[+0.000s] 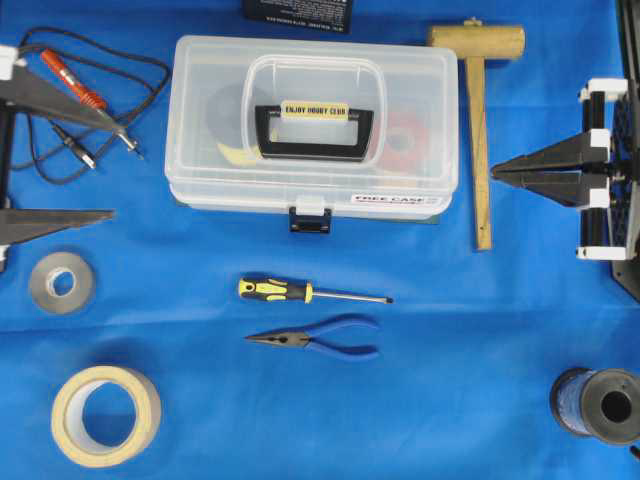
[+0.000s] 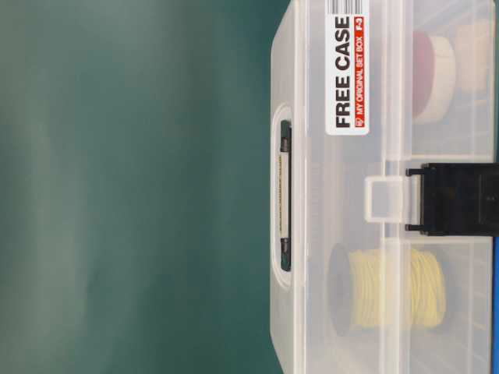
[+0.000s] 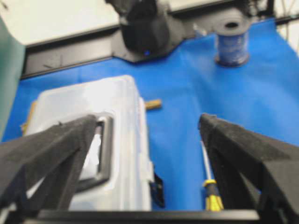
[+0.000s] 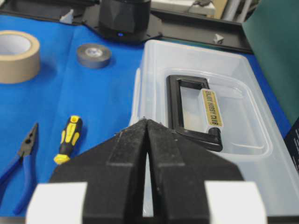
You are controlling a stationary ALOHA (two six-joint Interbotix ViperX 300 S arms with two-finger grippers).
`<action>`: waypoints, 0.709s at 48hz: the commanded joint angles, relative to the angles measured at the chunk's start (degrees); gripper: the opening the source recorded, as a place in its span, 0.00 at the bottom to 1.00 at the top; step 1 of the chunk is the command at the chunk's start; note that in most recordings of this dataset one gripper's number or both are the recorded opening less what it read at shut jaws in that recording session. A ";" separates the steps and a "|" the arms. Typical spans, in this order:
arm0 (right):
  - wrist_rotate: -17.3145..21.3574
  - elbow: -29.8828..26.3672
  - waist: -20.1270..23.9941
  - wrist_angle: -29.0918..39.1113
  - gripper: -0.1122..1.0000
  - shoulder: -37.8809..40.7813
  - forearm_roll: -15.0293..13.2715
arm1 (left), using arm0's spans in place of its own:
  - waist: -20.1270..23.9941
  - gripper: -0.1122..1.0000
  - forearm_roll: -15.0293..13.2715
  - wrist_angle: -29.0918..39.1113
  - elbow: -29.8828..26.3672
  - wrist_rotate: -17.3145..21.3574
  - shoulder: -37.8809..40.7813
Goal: Close the tool box with the left arm.
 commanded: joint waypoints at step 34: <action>-0.09 -0.70 -0.18 -0.44 0.10 0.62 0.00 | -0.35 0.90 -9.49 -12.66 25.75 0.09 -14.41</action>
